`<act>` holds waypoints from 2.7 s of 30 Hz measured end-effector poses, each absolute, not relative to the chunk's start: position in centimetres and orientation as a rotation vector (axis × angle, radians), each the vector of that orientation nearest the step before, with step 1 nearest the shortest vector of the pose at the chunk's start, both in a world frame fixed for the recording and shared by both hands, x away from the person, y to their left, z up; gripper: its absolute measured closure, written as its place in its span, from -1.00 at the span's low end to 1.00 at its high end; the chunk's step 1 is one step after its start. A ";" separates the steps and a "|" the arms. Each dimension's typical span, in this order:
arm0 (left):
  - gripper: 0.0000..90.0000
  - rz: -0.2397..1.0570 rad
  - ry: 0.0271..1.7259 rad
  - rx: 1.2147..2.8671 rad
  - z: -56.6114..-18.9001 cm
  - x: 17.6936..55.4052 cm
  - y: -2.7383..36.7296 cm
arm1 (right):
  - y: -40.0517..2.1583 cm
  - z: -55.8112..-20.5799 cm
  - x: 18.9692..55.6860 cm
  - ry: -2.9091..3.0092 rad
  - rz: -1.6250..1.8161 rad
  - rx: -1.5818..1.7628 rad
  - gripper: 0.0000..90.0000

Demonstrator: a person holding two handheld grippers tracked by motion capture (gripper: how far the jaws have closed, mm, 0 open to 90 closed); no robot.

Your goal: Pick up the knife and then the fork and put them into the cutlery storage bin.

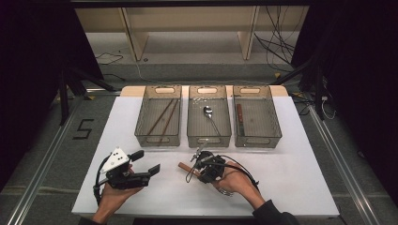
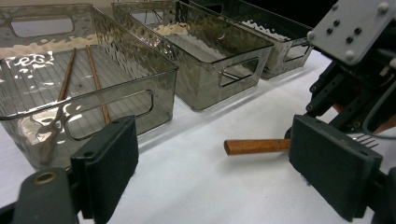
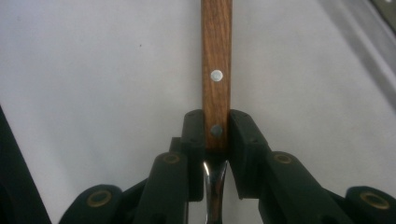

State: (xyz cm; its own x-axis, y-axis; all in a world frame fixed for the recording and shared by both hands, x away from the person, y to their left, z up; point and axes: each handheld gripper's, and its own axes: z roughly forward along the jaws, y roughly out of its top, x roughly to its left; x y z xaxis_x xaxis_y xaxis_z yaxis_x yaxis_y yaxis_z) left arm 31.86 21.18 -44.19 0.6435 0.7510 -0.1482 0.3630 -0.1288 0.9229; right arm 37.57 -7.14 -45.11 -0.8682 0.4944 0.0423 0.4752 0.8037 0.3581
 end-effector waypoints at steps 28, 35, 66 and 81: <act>-0.65 0.431 0.912 1.731 -44.2 31.9 21.2 | -12.7 -39.4 40.6 2.690 0.877 1.004 0.72; -0.65 0.433 0.909 1.728 -44.2 31.9 21.2 | -14.2 -38.3 41.7 2.617 0.940 1.046 0.72; -0.65 0.435 0.911 1.727 -44.2 31.9 21.2 | -19.1 -35.1 47.0 2.372 1.017 1.254 0.72; -0.65 0.433 0.911 1.727 -44.2 31.9 21.2 | -21.6 -34.8 49.8 2.262 1.010 1.390 0.72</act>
State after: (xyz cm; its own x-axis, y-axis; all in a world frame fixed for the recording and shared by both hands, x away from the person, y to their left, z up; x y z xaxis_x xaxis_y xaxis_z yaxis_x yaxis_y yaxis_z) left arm 31.93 21.22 -44.19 0.6400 0.7537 -0.1494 0.3603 -0.1226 0.9248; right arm 49.80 -21.63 -34.83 -0.4869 0.8672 0.1043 0.6566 0.2846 0.6984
